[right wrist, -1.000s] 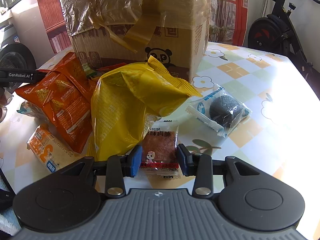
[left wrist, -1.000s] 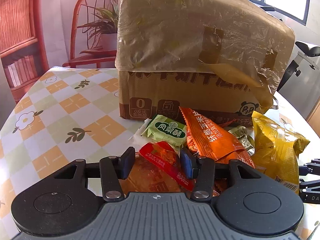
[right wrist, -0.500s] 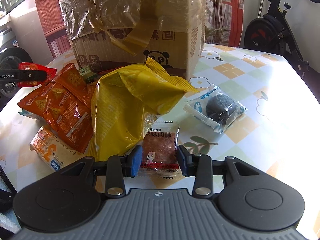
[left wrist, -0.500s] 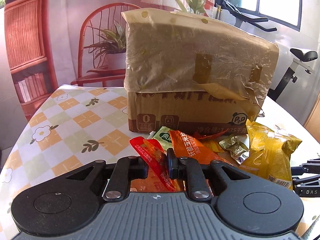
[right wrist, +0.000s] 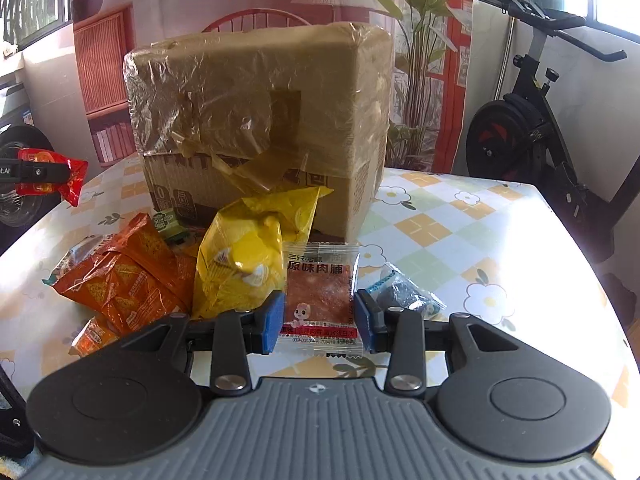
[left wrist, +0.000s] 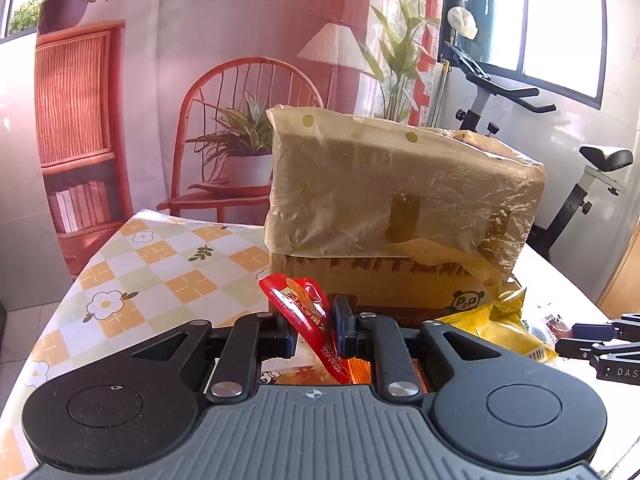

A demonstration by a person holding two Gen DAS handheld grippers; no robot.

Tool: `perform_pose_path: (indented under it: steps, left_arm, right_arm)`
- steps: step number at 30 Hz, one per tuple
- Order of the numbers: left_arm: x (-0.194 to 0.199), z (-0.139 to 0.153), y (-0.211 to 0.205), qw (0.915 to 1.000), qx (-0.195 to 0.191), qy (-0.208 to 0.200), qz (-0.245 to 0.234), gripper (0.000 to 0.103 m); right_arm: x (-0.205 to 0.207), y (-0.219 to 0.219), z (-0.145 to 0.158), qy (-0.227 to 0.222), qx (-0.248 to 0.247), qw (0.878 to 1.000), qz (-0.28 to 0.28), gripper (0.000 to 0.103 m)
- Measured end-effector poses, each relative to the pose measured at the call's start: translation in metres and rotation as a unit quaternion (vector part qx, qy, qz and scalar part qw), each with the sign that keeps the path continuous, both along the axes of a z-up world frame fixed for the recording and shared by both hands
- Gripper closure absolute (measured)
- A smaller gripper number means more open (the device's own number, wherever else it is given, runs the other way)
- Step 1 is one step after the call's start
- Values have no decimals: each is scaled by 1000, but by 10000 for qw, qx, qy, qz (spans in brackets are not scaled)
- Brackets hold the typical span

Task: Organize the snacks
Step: 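Carry both packets over the box and open both tools to drop them, then grasp the orange snack bag with the left tool while the right grasps the yellow bag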

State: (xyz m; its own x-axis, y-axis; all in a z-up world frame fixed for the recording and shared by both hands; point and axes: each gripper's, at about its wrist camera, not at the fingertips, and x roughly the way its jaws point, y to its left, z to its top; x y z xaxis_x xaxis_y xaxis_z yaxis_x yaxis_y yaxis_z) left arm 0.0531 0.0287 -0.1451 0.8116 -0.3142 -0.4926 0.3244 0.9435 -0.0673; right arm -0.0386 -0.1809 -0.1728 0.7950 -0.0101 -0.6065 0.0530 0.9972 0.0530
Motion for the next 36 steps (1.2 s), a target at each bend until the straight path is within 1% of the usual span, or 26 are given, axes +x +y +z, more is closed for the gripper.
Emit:
perform_pose_path:
  steps: [6,8,12,15,17,20,23,26,28,30,31,36]
  left_arm:
    - [3,30,-9,9990,-87,-402,-153,84]
    - [8,41,-13,9983,-121,-529,-197,84]
    - [25,67,-21,9966,-221,-755,-263,84]
    - [44,84,-33,9952,-205,-900,-322,84]
    - [63,94,-43,9951,-244,-893,-351,84]
    - [92,103,-58,9958,-272,-787,-387,84]
    - [118,109,-75,9965,-193,-694,-414,84]
    - [135,108,-91,9969,-31,-607,-493,83]
    - [146,106,-96,9976,39,-456,-522,79]
    - [150,104,-94,9981,15,-422,-458,57]
    - [149,103,-91,9981,-2,-435,-443,55]
    - [136,99,-69,9985,54,-282,-456,54]
  right_arm:
    - [19,10,44,-662,-69,9974,273,63]
    - [27,11,56,-821,-70,9960,347,63]
    - [53,7,86,-1155,-42,9924,431,63]
    - [78,3,103,-1309,-94,9902,482,63]
    - [98,1,113,-1368,-174,9892,490,63]
    - [130,-2,120,-1266,-146,9908,446,63]
    - [153,-6,119,-1154,-108,9927,344,63]
    - [169,-11,116,-982,16,9951,142,62]
    - [174,-15,112,-865,118,9962,-34,59]
    - [174,-19,110,-850,275,9960,-102,53]
    - [171,-20,110,-868,354,9956,-90,52]
    - [149,-22,113,-1009,443,9939,23,51]
